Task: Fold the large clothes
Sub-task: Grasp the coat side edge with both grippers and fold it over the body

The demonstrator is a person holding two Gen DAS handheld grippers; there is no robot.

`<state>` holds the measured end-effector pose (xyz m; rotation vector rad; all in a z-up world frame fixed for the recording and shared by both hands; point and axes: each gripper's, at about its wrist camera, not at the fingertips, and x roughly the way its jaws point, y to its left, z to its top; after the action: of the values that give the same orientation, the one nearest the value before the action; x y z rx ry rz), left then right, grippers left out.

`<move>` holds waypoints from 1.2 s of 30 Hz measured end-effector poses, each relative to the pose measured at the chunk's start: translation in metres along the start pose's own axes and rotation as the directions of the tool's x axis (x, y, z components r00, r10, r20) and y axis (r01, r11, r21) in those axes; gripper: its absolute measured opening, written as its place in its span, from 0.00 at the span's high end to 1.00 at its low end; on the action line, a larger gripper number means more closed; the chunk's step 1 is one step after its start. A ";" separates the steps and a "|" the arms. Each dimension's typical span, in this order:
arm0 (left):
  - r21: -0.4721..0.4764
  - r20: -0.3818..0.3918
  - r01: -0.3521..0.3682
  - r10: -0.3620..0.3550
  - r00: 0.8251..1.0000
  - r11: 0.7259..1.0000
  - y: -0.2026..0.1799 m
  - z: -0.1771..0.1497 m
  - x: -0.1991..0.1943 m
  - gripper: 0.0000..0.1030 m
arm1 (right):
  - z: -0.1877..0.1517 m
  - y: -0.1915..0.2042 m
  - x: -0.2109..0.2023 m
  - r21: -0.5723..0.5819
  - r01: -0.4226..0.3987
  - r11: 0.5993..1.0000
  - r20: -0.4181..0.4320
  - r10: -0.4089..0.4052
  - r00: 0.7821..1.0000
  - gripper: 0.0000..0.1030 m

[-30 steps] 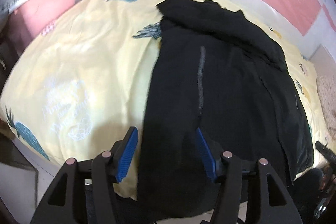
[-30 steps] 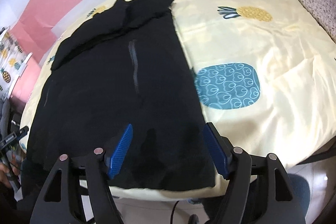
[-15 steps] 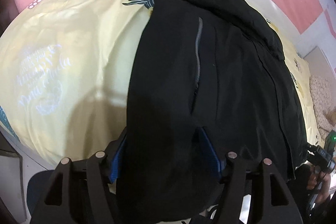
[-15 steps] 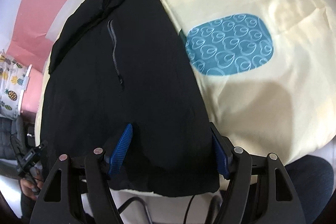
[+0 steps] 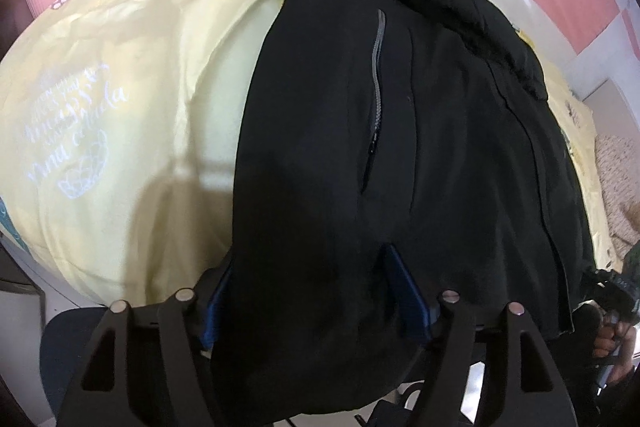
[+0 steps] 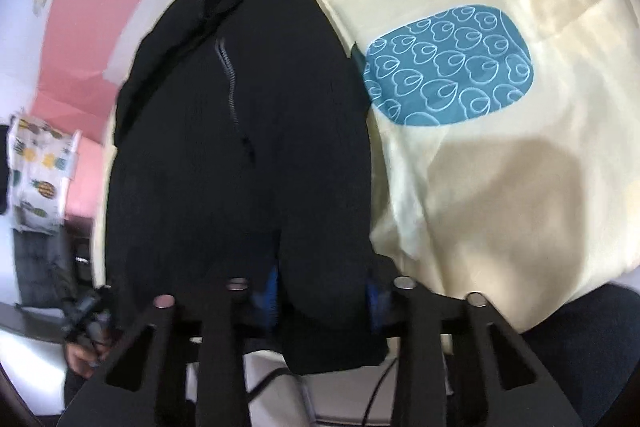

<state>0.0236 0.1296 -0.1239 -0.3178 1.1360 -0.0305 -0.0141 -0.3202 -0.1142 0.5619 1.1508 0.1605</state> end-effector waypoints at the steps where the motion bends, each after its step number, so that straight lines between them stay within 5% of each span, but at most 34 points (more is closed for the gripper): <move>1: -0.006 -0.001 -0.001 0.001 1.000 1.000 -0.001 0.000 -0.002 0.45 | 0.000 0.001 -0.002 -0.002 -0.004 1.000 0.003 0.004 1.000 0.74; 3: -0.024 0.010 0.003 -0.003 1.000 1.000 0.001 0.001 -0.011 0.74 | -0.001 0.007 -0.009 -0.018 -0.010 1.000 0.018 0.011 1.000 0.76; 6: -0.044 0.052 0.068 -0.065 0.997 0.997 0.005 0.003 -0.031 0.83 | -0.001 0.019 -0.026 -0.053 -0.035 0.998 0.050 0.037 0.998 0.78; 15: -0.021 0.226 0.205 -0.195 0.954 0.979 -0.001 0.030 -0.104 0.85 | 0.005 0.051 -0.069 -0.116 -0.108 0.987 0.107 0.120 0.987 0.80; 22: -0.038 0.283 0.277 -0.255 0.925 0.960 0.007 0.058 -0.122 0.85 | 0.022 0.067 -0.078 -0.113 -0.156 0.981 0.140 0.171 0.975 0.80; 28: -0.039 0.334 0.323 -0.292 0.896 0.946 0.009 0.097 -0.134 0.85 | 0.065 0.083 -0.096 -0.099 -0.222 0.970 0.204 0.238 0.950 0.80; 36: -0.013 0.417 0.334 -0.298 0.859 0.943 -0.006 0.188 -0.142 0.85 | 0.143 0.118 -0.104 -0.130 -0.238 0.962 0.275 0.266 0.924 0.80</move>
<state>0.1325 0.1938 0.0748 -0.5588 0.6569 -0.1982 0.0900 -0.3094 0.0708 0.6262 0.7775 0.3413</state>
